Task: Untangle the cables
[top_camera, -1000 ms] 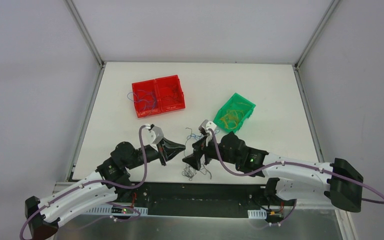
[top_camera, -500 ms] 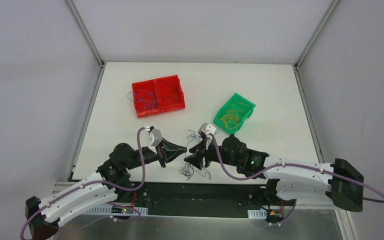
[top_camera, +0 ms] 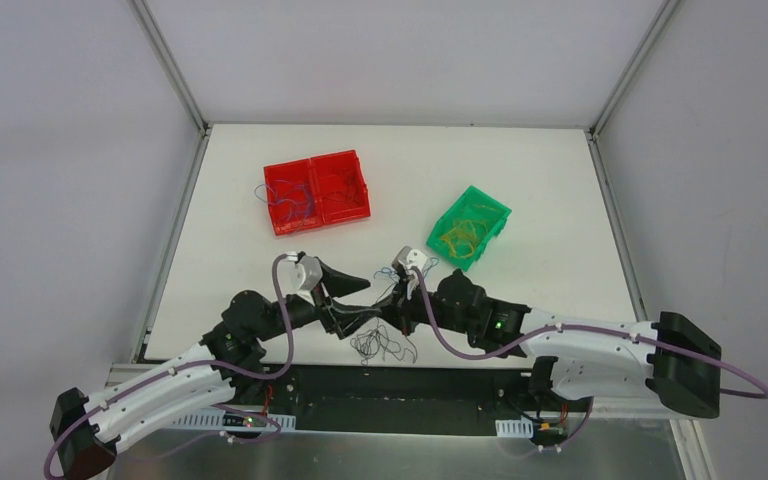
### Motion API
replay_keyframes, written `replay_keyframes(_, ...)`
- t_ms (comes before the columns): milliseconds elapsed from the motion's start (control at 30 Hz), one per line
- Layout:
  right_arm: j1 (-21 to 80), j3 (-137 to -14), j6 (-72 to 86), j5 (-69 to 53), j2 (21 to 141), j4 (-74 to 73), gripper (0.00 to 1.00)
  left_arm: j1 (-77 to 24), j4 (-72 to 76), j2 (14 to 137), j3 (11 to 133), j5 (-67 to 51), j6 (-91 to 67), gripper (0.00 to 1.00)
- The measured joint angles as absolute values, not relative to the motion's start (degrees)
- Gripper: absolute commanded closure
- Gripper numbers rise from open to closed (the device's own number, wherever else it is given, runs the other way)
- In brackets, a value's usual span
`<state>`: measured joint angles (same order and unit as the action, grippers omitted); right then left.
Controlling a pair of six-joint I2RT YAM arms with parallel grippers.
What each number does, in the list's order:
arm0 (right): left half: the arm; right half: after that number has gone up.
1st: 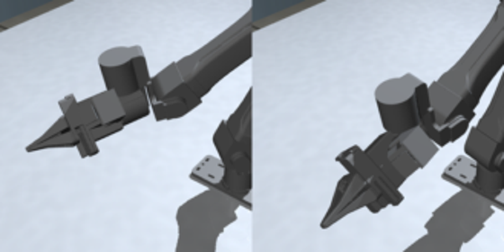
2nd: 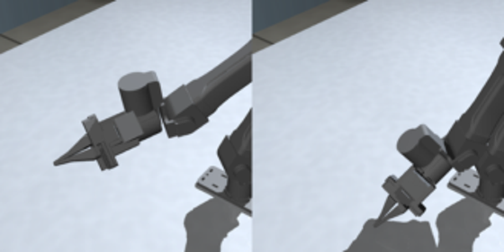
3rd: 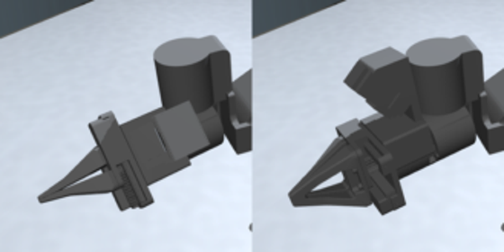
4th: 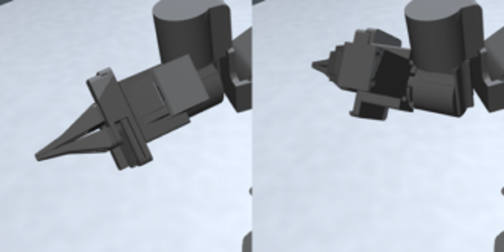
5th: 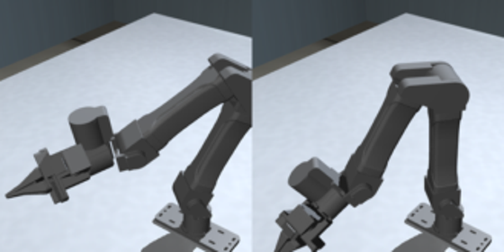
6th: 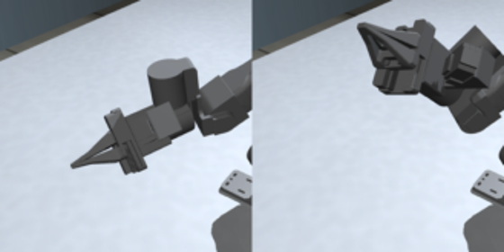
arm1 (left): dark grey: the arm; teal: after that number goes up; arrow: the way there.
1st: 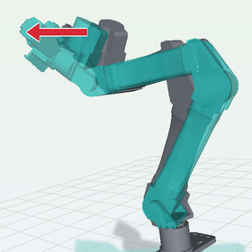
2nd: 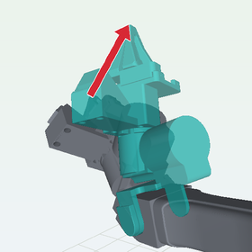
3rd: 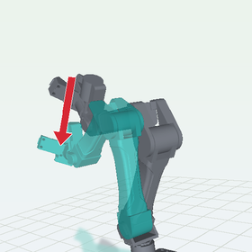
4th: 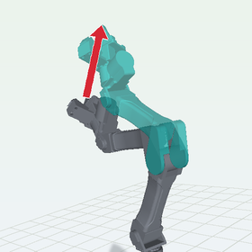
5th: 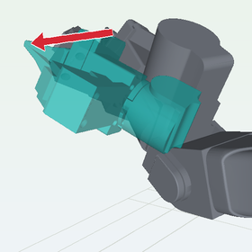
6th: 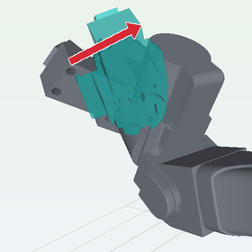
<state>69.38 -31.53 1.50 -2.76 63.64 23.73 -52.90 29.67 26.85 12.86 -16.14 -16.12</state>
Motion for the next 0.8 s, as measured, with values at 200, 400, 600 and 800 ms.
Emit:
replay_keyframes(200, 69.4, -31.5, 2.9, 2.9, 57.9, 22.0, 1.0, -52.9, 25.8, 26.6, 13.1, -11.7, -15.8, 0.12)
replay_keyframes(400, 69.3, -34.3, 5.3, 6.1, 52.2, 16.5, 1.0, -52.9, 24.2, 29.4, 13.8, -11.1, -14.2, 0.14)
replay_keyframes(600, 69.3, -36.3, 6.9, 8.3, 51.4, 12.8, 1.0, -52.9, 24.6, 33.7, 14.1, -11.7, -13.0, 0.18)
replay_keyframes(800, 69.1, -36.4, 7.6, 9.4, 51.4, 10.9, 1.0, -52.9, 25.6, 35.6, 14.2, -13.7, -12.4, 0.19)
